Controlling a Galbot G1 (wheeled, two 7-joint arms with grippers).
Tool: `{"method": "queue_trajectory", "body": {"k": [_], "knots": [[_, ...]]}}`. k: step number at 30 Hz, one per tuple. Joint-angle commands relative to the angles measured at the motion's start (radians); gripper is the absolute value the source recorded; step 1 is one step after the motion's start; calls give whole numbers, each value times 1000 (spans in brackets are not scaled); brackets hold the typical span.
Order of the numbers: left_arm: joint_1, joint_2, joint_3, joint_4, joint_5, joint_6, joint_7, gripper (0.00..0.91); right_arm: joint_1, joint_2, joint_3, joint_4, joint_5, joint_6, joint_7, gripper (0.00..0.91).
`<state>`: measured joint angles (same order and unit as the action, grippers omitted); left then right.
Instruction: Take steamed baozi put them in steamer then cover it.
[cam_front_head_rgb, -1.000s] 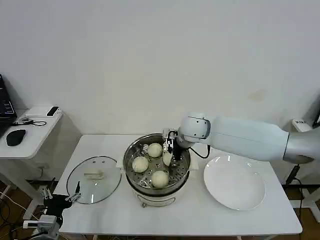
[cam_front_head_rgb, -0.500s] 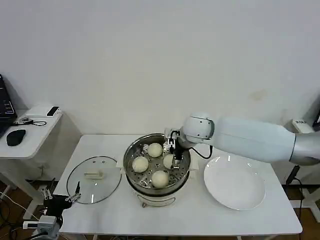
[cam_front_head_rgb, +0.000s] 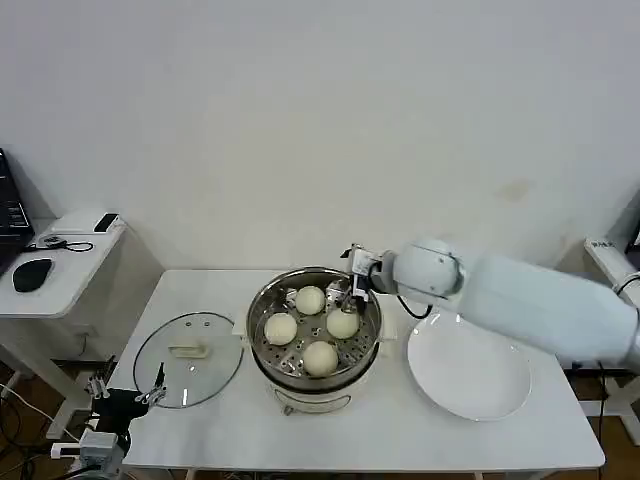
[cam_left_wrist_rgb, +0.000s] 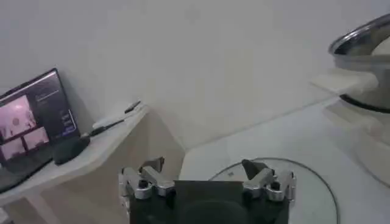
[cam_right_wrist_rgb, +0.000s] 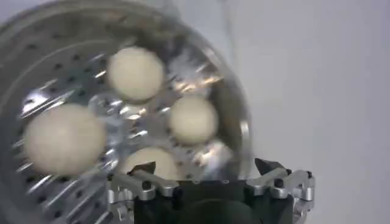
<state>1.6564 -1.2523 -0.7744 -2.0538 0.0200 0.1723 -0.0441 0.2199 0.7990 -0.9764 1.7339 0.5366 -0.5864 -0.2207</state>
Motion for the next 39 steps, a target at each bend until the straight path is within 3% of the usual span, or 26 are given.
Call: {"method": "queue_trajectory", "body": {"k": [1, 2, 4, 6, 8, 9, 10, 11, 12, 15, 18, 21, 26, 27, 30, 39], "knots": [[7, 1, -1, 12, 12, -27, -5, 907, -734, -137, 727, 128, -218, 348, 341, 907], [9, 3, 0, 17, 22, -52, 0, 907, -848, -108, 890, 124, -232, 387, 336, 907], [14, 6, 2, 30, 48, -121, 12, 907, -1028, -40, 1015, 102, -245, 457, 324, 907], [14, 3, 2, 43, 76, -163, 16, 907, -1170, 37, 1217, 84, -292, 546, 292, 907], [8, -1, 1, 60, 86, -181, 17, 907, -1289, 123, 1403, 72, -324, 598, 210, 907], [6, -2, 1, 63, 87, -184, 17, 907, -1319, 161, 1417, 73, -334, 630, 197, 907], [3, -5, 0, 75, 105, -194, 14, 907, -1380, 238, 1544, 78, -345, 680, 158, 907], [1, -9, -2, 83, 132, -202, 12, 907, -1406, 283, 1559, 92, -348, 691, 120, 907], [-3, -12, -5, 94, 177, -214, 9, 907, -1472, 345, 1691, 116, -356, 710, 83, 907], [-6, -6, -6, 118, 339, -250, -6, 907, -1605, 488, 1827, 180, -310, 714, 42, 907], [-19, 30, -12, 165, 605, -301, -56, 907, -1726, 550, 1884, 239, -232, 685, 36, 907], [-36, 78, -2, 227, 761, -313, -108, 907, -1794, 558, 1921, 278, -173, 646, 50, 907], [-117, 114, 29, 405, 977, -371, -230, 907, -1843, 593, 1981, 328, -183, 608, 79, 907], [-142, 129, 41, 448, 1012, -371, -239, 907, -1862, 609, 1992, 347, -183, 577, 109, 907], [-178, 155, 75, 505, 1056, -374, -254, 907, -1892, 641, 2021, 379, -184, 549, 141, 907], [-269, 194, 150, 561, 1110, -373, -245, 907, -1934, 696, 2080, 422, -191, 557, 146, 907]]}}
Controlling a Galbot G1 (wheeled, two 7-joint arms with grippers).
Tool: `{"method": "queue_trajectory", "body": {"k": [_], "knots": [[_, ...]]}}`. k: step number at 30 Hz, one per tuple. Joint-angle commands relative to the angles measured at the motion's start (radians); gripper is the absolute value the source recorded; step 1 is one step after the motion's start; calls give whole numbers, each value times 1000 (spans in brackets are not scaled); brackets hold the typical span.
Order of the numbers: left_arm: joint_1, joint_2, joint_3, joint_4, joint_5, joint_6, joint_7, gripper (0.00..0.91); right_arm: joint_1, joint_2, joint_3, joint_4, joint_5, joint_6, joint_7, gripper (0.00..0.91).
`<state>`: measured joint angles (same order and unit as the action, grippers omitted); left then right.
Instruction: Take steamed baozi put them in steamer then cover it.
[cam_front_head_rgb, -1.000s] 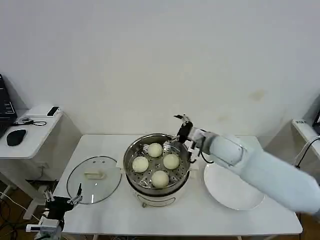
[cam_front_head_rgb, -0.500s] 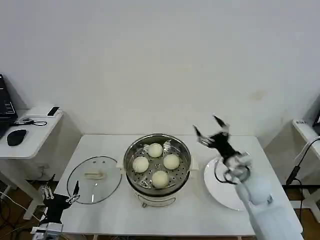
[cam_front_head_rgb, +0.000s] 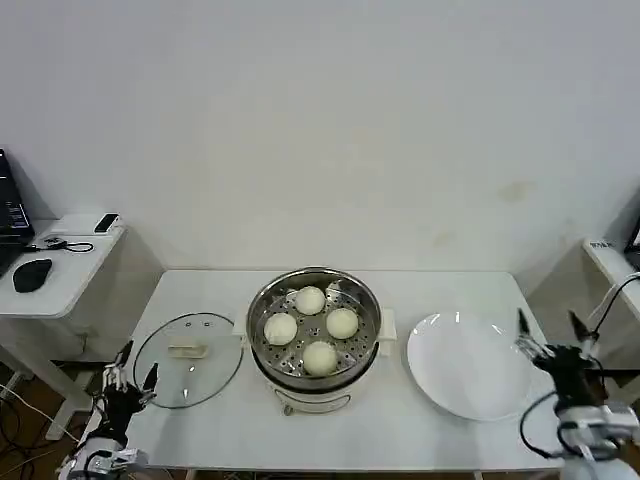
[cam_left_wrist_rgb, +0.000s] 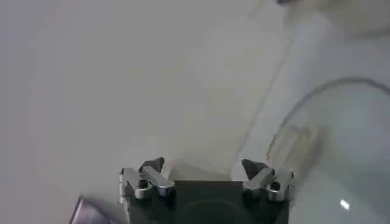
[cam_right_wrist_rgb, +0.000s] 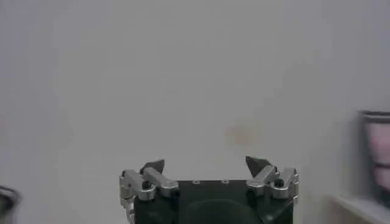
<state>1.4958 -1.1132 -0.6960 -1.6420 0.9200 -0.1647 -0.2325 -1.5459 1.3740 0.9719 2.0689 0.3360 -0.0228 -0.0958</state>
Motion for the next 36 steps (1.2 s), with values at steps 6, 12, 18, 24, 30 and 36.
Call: {"method": "queue_trajectory", "body": {"k": [6, 12, 18, 24, 30, 36], "knots": [[-152, 61, 101, 177, 218, -32, -43, 907, -182, 153, 128, 95, -19, 5, 21, 907], [-157, 53, 119, 191, 217, -32, -42, 907, -186, 154, 139, 97, -21, 5, 22, 907], [-183, 46, 128, 188, 221, -30, -38, 907, -182, 164, 123, 86, -37, 10, 21, 907], [-220, 42, 151, 216, 236, -20, -24, 907, -185, 172, 114, 75, -51, 9, 18, 907], [-259, 40, 179, 276, 246, -13, -24, 907, -195, 180, 122, 74, -62, 10, 10, 907], [-298, 38, 199, 302, 250, -6, -25, 907, -195, 185, 128, 70, -66, 10, 3, 907]]}}
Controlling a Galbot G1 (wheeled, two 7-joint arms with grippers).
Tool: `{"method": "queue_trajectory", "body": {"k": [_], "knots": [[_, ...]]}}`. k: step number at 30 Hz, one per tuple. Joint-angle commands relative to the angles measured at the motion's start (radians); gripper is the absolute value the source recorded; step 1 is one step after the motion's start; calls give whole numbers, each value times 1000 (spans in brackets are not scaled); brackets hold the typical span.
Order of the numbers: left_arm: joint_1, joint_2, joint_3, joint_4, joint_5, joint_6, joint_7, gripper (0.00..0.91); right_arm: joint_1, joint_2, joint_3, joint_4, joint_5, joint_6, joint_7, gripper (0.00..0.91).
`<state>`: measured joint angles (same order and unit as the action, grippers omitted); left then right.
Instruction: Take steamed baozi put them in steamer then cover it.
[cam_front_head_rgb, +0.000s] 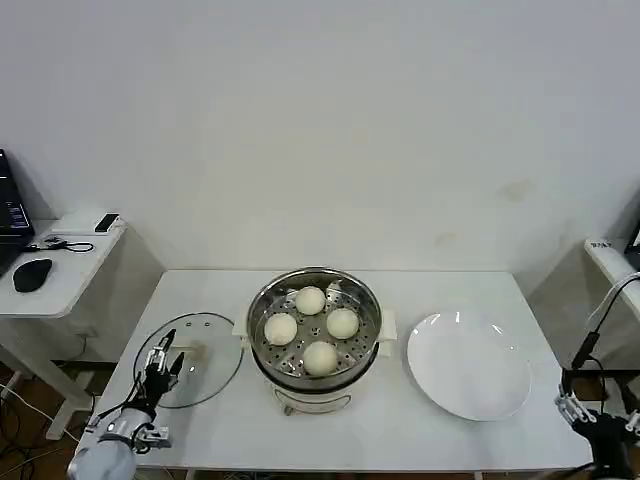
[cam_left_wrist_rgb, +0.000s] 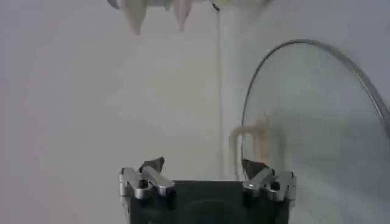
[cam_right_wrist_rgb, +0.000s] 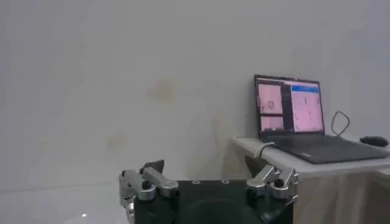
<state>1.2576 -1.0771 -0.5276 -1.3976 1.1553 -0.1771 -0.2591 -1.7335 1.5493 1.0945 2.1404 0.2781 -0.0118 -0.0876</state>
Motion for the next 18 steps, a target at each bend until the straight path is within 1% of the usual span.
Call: {"method": "queue_trajectory", "body": {"k": [1, 16, 17, 18], "knots": [[-66, 2, 35, 60, 16, 11, 3, 907, -5, 10, 6, -7, -12, -1, -9, 907], [-141, 4, 68, 141, 24, 23, 10, 907, -1, 23, 2, -40, -39, 13, -21, 907], [-149, 1, 68, 152, 27, 22, 9, 564, -1, 23, 2, -42, -41, 13, -21, 907], [-153, 0, 69, 157, 28, 22, 9, 453, -1, 23, 2, -42, -43, 14, -21, 907]]}}
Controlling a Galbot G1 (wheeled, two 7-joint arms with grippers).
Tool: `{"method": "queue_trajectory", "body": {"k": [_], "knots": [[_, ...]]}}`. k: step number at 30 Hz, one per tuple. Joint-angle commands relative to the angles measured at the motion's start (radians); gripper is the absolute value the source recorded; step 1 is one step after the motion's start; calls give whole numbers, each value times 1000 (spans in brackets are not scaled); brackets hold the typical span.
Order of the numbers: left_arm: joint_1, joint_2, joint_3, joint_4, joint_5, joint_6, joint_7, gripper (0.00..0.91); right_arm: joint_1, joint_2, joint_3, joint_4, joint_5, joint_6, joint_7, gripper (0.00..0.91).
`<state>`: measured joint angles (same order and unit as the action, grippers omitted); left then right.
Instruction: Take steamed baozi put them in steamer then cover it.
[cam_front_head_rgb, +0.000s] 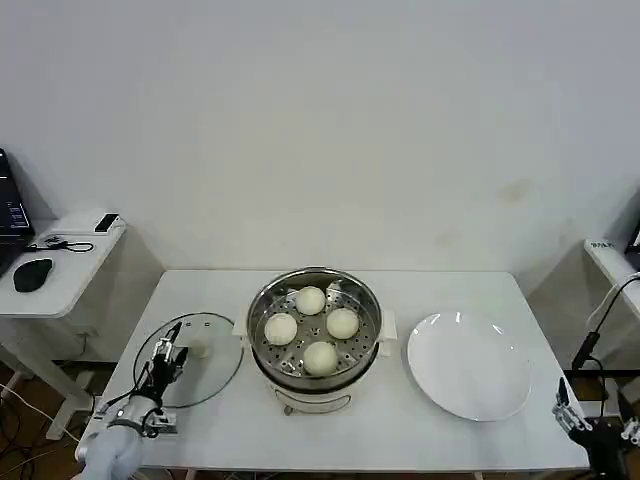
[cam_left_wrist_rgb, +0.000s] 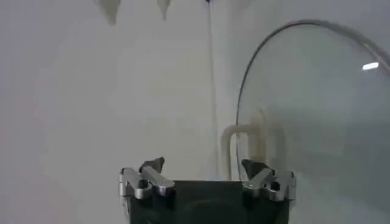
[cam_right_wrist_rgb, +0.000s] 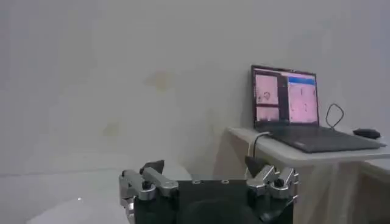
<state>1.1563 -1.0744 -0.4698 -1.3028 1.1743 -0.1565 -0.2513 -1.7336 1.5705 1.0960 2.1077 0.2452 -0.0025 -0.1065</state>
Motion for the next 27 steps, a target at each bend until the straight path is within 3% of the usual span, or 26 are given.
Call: {"method": "queue_trajectory", "body": {"k": [1, 2, 4, 27], "knots": [[-55, -3, 12, 67, 10, 1, 0, 333, -1, 2, 0, -10, -11, 5, -2, 907], [-59, -5, 13, 69, 13, 1, 1, 101, -1, 3, -1, -12, -12, 5, -3, 907], [-63, -7, 15, 70, 13, 1, 3, 0, 0, 3, -2, -14, -13, 6, -4, 907], [-48, -30, -16, 84, 14, -8, -18, 0, -4, 3, -16, -7, -33, 23, -6, 907]]}}
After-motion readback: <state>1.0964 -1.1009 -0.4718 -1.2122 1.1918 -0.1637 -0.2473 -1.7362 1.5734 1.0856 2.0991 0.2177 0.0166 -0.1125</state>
